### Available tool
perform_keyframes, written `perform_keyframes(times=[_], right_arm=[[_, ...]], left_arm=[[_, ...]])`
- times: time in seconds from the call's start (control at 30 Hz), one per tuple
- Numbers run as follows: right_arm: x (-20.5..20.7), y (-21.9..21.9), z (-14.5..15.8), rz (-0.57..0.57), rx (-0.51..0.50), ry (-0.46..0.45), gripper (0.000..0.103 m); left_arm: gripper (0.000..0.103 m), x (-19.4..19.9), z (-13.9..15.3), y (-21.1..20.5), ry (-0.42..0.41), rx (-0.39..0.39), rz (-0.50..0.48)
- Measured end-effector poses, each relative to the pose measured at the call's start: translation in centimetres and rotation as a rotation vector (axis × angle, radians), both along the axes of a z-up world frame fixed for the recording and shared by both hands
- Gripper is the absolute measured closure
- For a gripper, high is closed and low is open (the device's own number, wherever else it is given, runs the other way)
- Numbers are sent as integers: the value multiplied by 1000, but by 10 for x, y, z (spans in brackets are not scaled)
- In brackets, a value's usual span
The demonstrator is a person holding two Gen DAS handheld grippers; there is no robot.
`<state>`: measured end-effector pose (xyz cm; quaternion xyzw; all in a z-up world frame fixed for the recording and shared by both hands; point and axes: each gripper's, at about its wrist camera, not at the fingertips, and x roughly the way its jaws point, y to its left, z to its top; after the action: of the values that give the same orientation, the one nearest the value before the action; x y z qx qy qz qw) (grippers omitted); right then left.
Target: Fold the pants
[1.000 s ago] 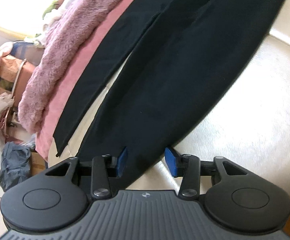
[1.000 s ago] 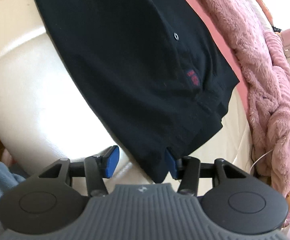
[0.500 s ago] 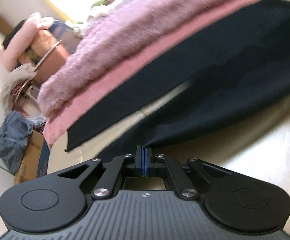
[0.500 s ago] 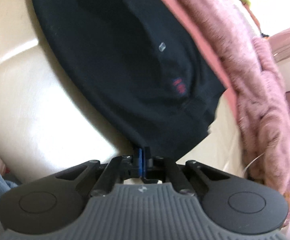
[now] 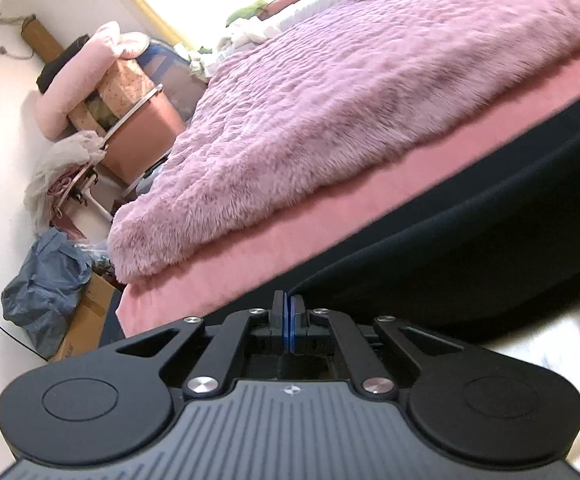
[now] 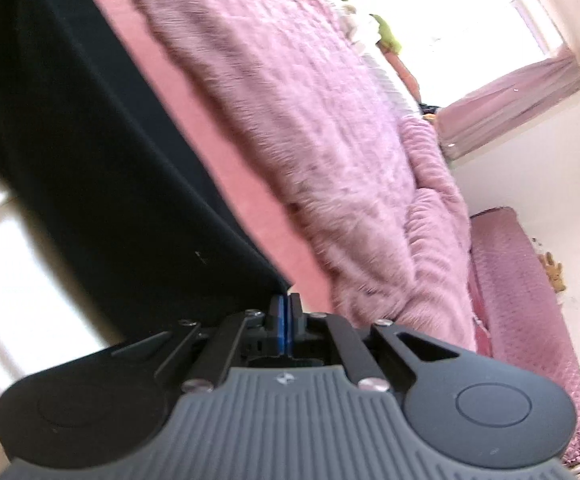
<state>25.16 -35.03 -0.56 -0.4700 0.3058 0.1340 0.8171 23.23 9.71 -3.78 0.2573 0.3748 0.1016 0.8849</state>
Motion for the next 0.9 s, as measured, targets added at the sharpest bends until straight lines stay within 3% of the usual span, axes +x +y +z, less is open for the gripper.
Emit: perform_keyframes(times=[0.2,0.4,0.53,0.7,0.9], right_arm=[[75,14,-19,-61,20,-1,103],[135,23,-58,-122,44,68,103],[154,23,-88,-157,47,131,103],[167,24,-107,-188,79,147,103],[176,26,-125,-208,87,163,103]], left_arm=[[103,56,-10,2,29,-4,31],[103,96,-36,5,68,-3,60],[103,114,-58,3,96,12,63],[103,128,-79,2,127,24,74],[103,134,-88,1,102,-1,101]])
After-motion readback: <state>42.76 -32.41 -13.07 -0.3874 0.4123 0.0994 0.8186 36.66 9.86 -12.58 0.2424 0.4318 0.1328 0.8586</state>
